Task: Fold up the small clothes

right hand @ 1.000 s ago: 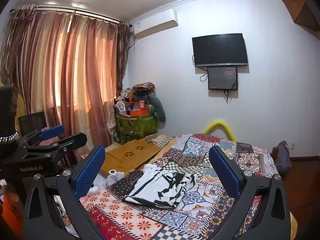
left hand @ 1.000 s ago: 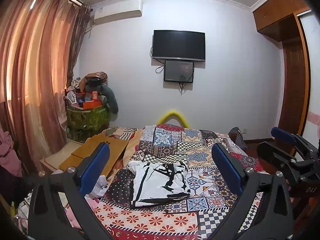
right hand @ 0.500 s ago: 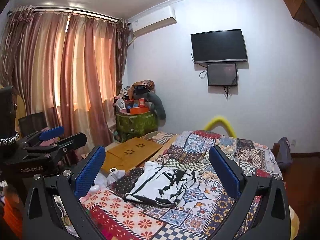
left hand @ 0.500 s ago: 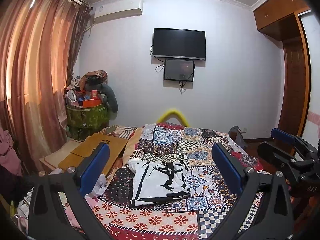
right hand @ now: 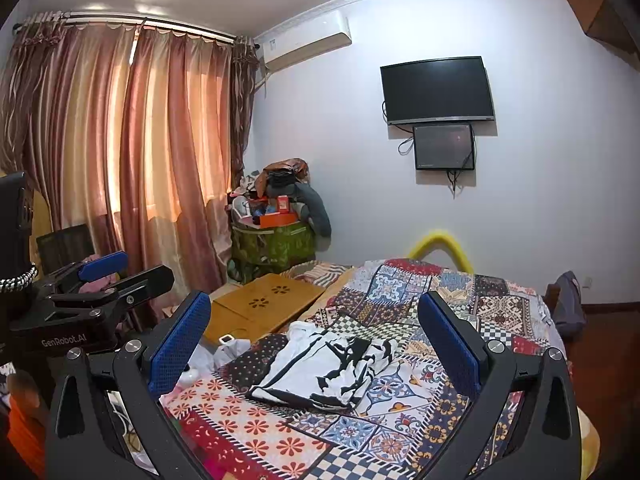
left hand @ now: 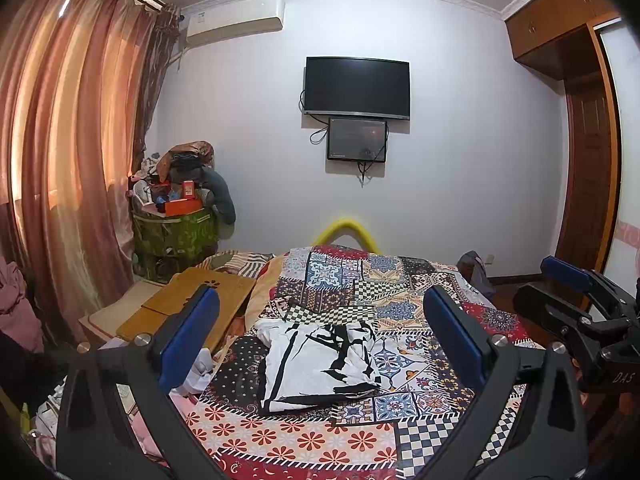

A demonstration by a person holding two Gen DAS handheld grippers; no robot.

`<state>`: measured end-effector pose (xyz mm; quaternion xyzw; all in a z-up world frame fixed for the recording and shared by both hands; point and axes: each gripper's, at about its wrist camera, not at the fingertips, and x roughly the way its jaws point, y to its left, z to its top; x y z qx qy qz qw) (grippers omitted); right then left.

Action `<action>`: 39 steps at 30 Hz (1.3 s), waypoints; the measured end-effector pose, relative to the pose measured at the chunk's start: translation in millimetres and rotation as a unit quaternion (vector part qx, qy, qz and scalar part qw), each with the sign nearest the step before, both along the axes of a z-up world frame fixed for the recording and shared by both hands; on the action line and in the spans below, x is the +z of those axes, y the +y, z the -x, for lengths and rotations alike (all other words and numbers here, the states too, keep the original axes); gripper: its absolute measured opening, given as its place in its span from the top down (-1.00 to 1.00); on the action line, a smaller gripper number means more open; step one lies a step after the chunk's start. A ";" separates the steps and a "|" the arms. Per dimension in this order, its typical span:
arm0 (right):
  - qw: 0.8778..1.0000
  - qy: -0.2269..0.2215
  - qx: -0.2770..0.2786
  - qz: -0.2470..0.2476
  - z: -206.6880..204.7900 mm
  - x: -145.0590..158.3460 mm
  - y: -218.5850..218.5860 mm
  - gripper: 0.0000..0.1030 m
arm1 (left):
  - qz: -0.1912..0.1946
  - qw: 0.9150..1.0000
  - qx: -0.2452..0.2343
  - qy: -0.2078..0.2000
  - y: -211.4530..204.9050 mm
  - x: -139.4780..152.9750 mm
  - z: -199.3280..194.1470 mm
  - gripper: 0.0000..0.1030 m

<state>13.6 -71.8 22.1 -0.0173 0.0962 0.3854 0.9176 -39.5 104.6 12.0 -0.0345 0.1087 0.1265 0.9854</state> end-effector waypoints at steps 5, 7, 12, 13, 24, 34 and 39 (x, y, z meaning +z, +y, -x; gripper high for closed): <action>1.000 0.002 -0.001 0.000 -0.8 -0.2 -0.4 -1.00 | 0.000 1.000 -0.002 0.000 1.3 -0.5 0.4 -1.00; 1.000 0.002 -0.001 0.000 -0.8 -0.1 -0.5 -1.00 | 0.001 1.000 -0.003 0.000 1.7 -0.2 0.4 -1.00; 1.000 0.002 -0.001 0.000 -1.4 -0.1 -0.5 -1.00 | 0.002 1.000 -0.007 0.002 4.2 -0.4 -0.6 -1.00; 1.000 0.003 -0.002 0.000 -1.4 -0.5 -0.3 -1.00 | 0.002 1.000 -0.008 0.002 4.9 -0.2 -0.4 -1.00; 1.000 0.005 -0.004 0.002 -2.7 -0.4 0.9 -1.00 | 0.000 1.000 -0.018 0.007 8.1 0.8 -0.2 -1.00; 1.000 0.007 -0.005 0.005 -3.0 -1.3 2.4 -1.00 | 0.001 1.000 -0.021 0.006 11.1 0.3 0.5 -1.00; 1.000 0.008 -0.006 0.005 -3.4 -1.6 3.2 -1.00 | -0.003 1.000 -0.020 0.008 9.6 -1.0 0.3 -1.00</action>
